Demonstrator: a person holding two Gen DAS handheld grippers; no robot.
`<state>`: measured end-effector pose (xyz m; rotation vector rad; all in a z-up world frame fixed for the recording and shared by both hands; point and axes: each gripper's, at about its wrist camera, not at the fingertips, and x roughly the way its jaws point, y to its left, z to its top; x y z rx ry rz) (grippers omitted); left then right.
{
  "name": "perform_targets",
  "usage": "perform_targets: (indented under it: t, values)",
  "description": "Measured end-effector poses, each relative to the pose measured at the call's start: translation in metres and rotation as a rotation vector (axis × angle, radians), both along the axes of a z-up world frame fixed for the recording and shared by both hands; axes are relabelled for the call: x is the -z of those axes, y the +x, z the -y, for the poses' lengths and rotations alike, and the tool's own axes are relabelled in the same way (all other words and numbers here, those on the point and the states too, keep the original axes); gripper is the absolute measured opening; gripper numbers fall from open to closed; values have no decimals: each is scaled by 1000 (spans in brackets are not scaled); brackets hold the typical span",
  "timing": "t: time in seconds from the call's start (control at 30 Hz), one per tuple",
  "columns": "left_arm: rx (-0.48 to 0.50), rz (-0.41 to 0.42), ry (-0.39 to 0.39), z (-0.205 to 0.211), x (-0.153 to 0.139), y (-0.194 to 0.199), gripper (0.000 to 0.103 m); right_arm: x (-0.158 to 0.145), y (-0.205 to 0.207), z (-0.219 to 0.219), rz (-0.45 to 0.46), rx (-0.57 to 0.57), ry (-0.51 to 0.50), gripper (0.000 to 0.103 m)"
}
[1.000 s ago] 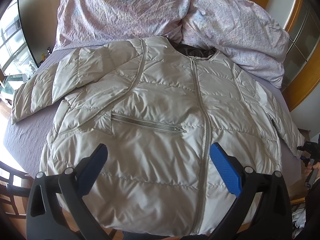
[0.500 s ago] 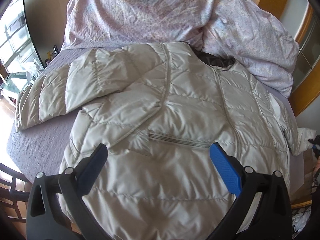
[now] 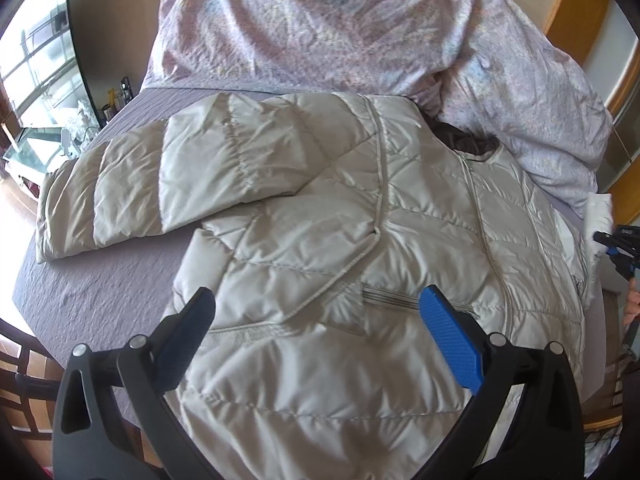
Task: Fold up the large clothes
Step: 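Carry the sleeve cuff across the jacket front toward the collar, then open the right gripper to release the sleeve on the jacket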
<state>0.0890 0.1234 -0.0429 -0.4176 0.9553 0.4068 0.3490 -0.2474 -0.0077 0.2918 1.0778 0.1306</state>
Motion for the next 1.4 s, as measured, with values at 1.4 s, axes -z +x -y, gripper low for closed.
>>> perform_targets:
  t: [1.4]
  values:
    - [-167,-73,60,-118,7,-33,101,39,-16,-223,-5,-307,-55,53]
